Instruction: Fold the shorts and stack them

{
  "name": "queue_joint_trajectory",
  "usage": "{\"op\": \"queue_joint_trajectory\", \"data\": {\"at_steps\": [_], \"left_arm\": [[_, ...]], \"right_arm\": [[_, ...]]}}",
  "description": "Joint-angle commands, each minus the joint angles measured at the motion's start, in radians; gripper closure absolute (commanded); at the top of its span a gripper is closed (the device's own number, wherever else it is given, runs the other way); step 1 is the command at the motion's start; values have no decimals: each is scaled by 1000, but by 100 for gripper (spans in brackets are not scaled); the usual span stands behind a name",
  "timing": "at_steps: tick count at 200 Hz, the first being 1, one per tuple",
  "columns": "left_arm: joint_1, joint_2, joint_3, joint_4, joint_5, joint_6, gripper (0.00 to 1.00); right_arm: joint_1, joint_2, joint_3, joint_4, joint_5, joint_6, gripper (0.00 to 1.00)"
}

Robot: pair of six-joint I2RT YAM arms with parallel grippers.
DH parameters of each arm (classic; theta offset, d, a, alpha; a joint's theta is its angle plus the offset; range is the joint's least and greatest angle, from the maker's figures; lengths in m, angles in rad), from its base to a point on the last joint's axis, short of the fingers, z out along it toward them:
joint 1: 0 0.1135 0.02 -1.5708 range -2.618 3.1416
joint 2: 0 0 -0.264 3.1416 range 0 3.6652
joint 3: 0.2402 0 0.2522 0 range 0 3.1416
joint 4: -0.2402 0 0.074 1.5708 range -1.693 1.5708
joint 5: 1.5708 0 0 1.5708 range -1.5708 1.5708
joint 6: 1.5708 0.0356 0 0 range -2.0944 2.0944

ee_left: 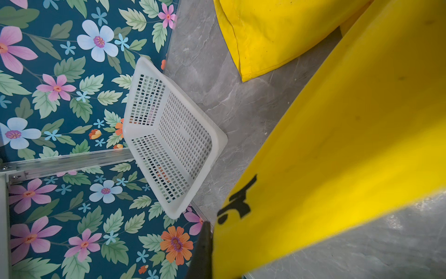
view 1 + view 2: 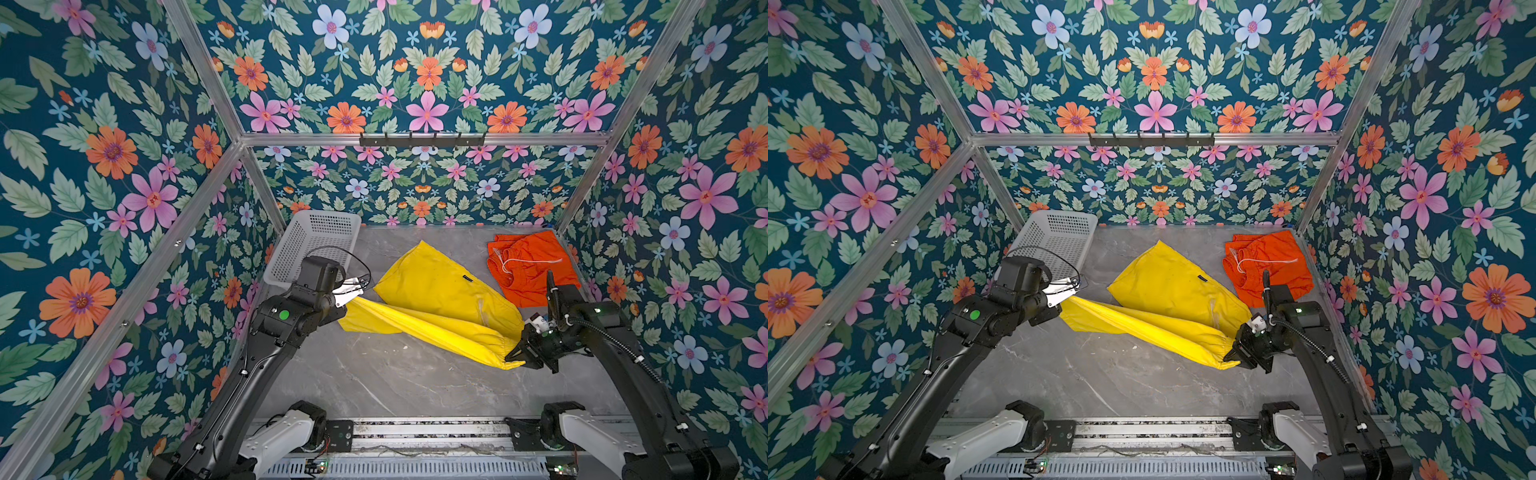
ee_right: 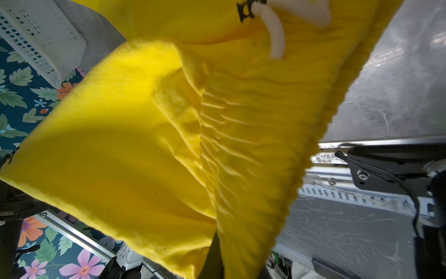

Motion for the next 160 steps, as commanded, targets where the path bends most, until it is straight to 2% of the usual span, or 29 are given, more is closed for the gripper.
{"op": "queue_joint_trajectory", "data": {"at_steps": [1,27,48,93,119,160], "left_arm": [[2,15,0,62,-60,32,100],[2,109,31,150,-69,74,100],[3,194,70,237,-20,100,100],[2,406,223,363,41,154,100],[2,507,302,416,80,161,100],[2,599,379,476,115,157,100]], "right_arm": [[0,-3,-34,-87,31,-7,100],[-2,23,-37,-45,12,-4,100],[-26,48,-43,-9,-25,-13,100],[-180,99,-53,15,-103,-83,100],[-196,143,-48,58,-154,-90,100],[-230,176,-16,79,-170,-104,100]]}}
